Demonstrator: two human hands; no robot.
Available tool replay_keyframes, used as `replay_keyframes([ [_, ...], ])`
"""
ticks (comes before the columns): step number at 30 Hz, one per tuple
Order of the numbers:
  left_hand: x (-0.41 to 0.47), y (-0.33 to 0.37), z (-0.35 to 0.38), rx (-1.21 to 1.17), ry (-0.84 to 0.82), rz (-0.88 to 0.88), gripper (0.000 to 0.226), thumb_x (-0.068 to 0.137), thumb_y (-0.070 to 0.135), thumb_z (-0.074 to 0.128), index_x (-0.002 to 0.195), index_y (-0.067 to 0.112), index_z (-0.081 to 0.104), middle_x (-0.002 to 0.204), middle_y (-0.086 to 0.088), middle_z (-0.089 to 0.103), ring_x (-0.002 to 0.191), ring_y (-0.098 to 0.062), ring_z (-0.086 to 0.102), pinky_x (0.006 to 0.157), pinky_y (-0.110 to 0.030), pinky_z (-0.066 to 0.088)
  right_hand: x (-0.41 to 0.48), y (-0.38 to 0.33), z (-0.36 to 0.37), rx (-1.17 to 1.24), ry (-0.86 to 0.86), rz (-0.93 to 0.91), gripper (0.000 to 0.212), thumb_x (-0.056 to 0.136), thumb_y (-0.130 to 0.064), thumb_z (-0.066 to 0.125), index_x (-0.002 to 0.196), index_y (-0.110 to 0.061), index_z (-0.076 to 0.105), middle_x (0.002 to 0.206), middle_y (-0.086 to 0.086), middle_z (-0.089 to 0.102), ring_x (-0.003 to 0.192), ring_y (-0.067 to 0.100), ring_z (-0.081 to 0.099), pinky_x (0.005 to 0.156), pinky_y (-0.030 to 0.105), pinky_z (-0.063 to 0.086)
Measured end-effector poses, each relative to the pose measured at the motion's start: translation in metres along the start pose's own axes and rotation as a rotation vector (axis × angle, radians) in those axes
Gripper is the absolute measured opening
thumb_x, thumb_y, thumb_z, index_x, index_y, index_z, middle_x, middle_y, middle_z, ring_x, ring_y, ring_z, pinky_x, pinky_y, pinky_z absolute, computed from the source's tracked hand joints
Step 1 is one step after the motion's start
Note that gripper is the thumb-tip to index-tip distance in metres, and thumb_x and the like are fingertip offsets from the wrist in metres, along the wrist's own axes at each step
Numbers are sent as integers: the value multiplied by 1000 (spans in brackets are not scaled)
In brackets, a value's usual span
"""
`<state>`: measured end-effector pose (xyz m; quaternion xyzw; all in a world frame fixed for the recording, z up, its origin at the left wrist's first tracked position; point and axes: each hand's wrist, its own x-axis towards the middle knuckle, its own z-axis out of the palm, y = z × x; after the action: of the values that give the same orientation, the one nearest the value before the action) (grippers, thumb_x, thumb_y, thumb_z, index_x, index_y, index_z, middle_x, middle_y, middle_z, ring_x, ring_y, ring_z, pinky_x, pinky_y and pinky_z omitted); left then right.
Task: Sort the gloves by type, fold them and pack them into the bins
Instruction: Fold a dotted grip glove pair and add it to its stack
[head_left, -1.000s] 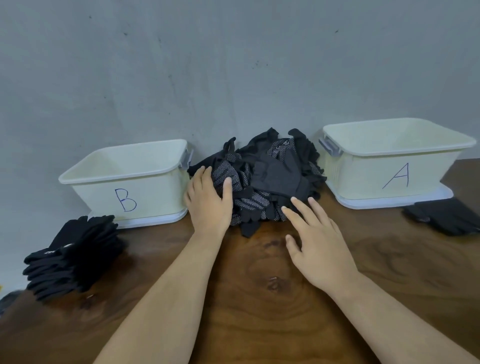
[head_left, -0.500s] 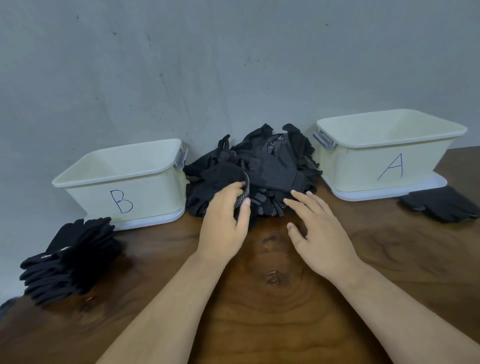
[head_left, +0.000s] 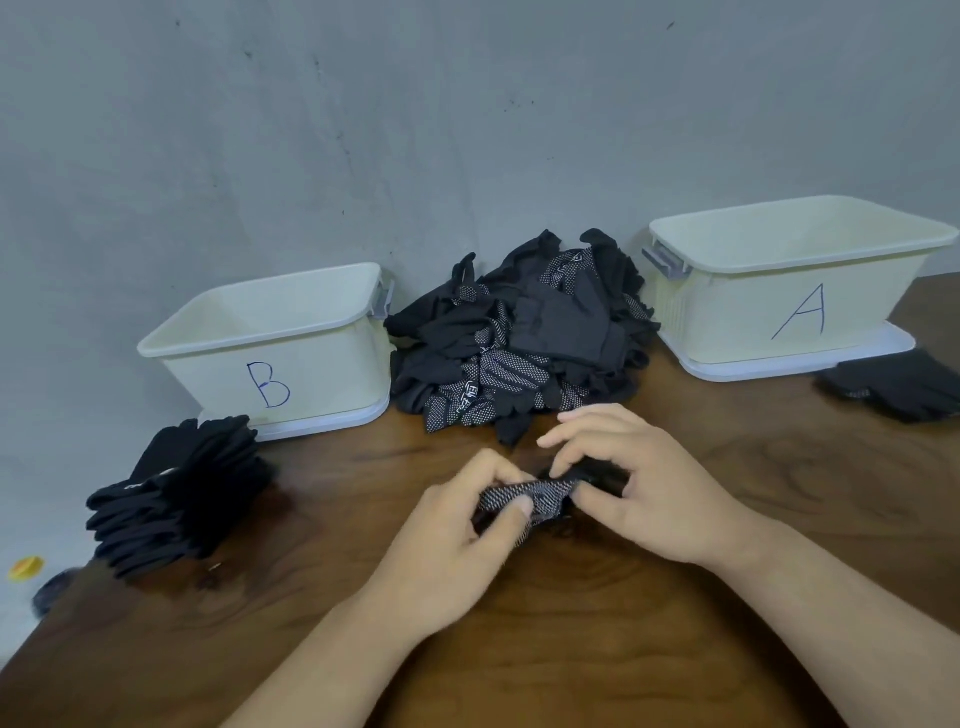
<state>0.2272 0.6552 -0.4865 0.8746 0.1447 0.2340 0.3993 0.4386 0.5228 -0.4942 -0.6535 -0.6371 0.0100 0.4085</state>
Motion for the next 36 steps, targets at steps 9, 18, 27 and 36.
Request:
replay_keyframes([
  [9, 19, -8, -21, -821, 162, -330, 36, 99, 20, 70, 111, -11, 55, 115, -33, 69, 101, -42, 66, 97, -59, 51, 10, -25, -5, 867, -66, 450, 17, 100, -5, 69, 114, -8, 77, 113, 11, 81, 110, 24, 76, 99, 29, 56],
  [18, 26, -30, -25, -91, 436, -400, 4, 99, 26, 69, 100, 29, 67, 100, 10, 74, 90, -1, 69, 86, -22, 52, 4, -2, -4, -43, 62, 352, 31, 92, -19, 79, 114, -41, 77, 112, -26, 72, 105, -6, 67, 94, 23, 56],
  [27, 5, -7, 2, 564, 7, -62, 23, 94, 60, 57, 100, 40, 64, 102, 22, 53, 106, -5, 46, 97, -32, 38, 0, -14, 5, -237, -255, 61, 24, 99, -35, 68, 121, -40, 75, 101, -24, 69, 90, -4, 58, 85, 18, 47],
  [36, 4, -10, 2, 524, -79, -44, 20, 99, 50, 60, 118, 41, 61, 120, 28, 52, 116, 2, 42, 116, -37, 32, -2, -19, 11, -89, -279, 57, 15, 96, -32, 74, 108, -38, 79, 89, -19, 65, 86, 10, 64, 72, 27, 54],
])
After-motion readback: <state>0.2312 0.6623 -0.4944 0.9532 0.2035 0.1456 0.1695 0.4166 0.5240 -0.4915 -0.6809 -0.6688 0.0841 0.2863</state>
